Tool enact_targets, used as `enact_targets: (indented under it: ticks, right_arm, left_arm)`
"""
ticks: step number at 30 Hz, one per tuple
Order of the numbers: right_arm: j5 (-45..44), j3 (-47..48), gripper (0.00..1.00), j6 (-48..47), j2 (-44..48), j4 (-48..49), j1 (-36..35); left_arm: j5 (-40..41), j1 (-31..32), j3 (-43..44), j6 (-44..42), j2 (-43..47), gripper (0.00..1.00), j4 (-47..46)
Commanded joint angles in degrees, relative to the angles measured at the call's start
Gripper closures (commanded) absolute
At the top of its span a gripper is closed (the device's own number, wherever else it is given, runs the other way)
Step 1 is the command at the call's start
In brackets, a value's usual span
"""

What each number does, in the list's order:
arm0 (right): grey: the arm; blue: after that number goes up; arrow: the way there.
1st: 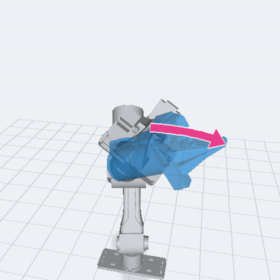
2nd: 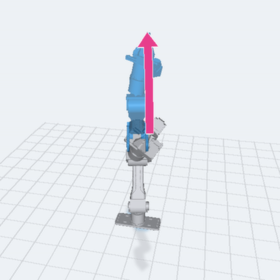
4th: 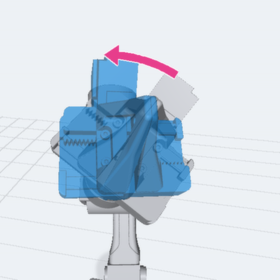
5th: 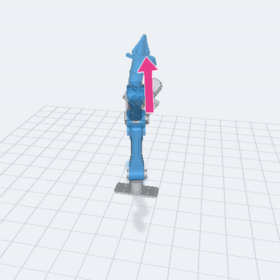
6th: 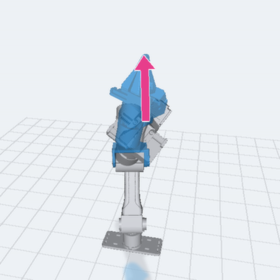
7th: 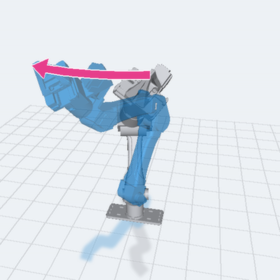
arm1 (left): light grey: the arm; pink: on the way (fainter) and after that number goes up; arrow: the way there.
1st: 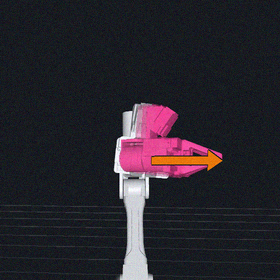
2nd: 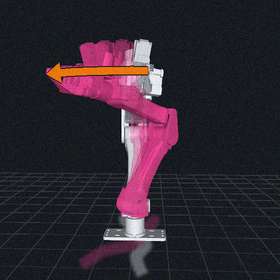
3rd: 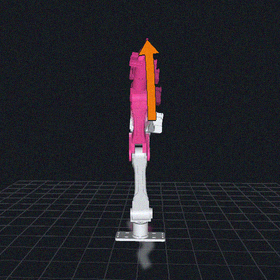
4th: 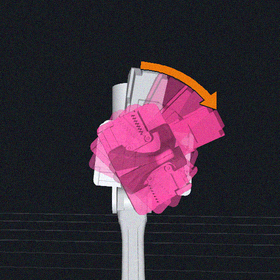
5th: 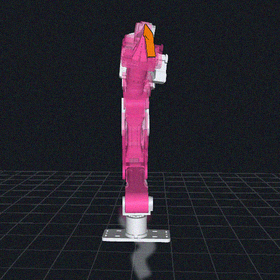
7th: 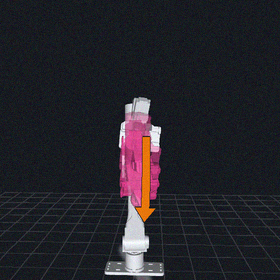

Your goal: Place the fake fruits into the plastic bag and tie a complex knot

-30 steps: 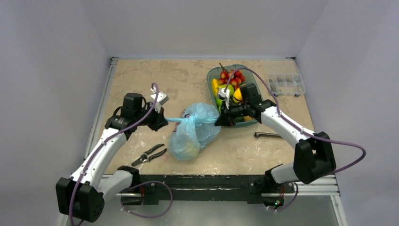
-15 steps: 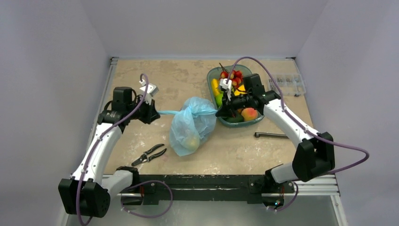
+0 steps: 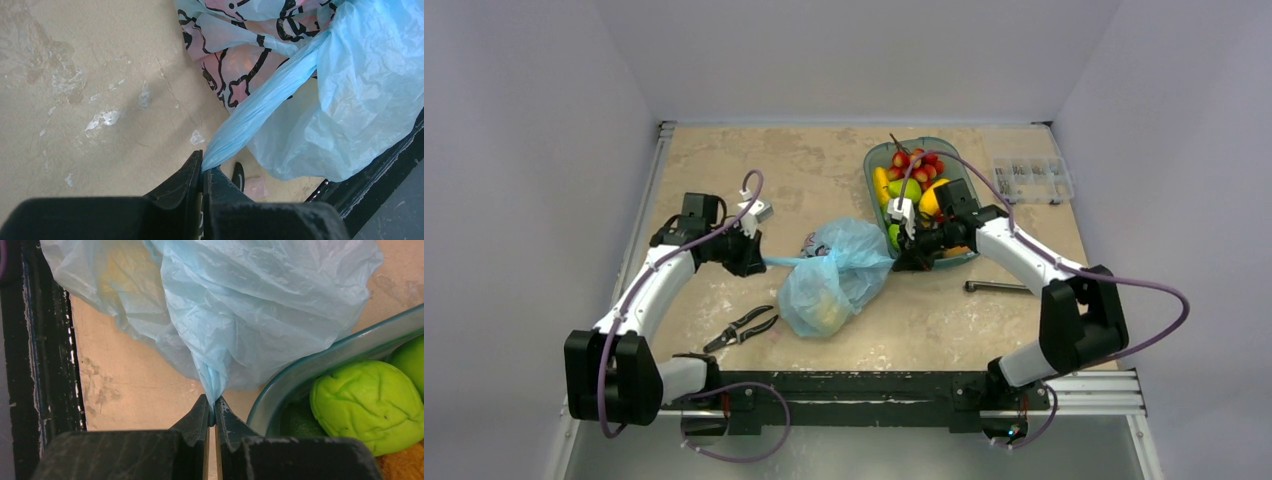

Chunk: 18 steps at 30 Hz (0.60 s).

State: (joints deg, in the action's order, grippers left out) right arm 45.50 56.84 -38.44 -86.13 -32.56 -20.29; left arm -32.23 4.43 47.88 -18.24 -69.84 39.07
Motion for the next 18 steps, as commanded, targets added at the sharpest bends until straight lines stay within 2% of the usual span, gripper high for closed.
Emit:
enact_targets:
  ticks: [1, 6, 10, 12, 15, 18]
  right_arm:
    - [-7.01, -1.28, 1.00, -6.31, 5.74, -5.14, 2.30]
    - [-6.82, -1.88, 1.00, -10.68, 8.84, -8.71, 1.96]
    - [-7.15, -2.98, 1.00, -12.76, 13.15, -9.87, -2.27]
    - [-8.05, -3.56, 1.00, -10.98, 14.60, -7.46, -6.83]
    - [-8.75, -3.72, 1.00, -6.78, 14.45, -1.51, -14.01]
    - [-8.66, -0.95, 1.00, -2.48, 12.21, 2.38, -17.25]
  left_arm:
    - [7.12, -2.67, -0.33, -2.62, 2.27, 1.00, -1.62]
    - [6.42, -2.67, -0.59, -1.86, 3.34, 1.00, -2.42]
    - [4.61, -2.30, 1.58, 2.45, 2.94, 1.00, -1.26]
    - [3.37, -0.99, 1.95, 5.86, 3.47, 1.00, -1.94]
    - [3.52, 4.99, 1.60, 10.65, 4.68, 1.00, -3.07]
    - [-0.60, 6.96, 1.03, 18.23, 4.57, 1.00, -4.75]
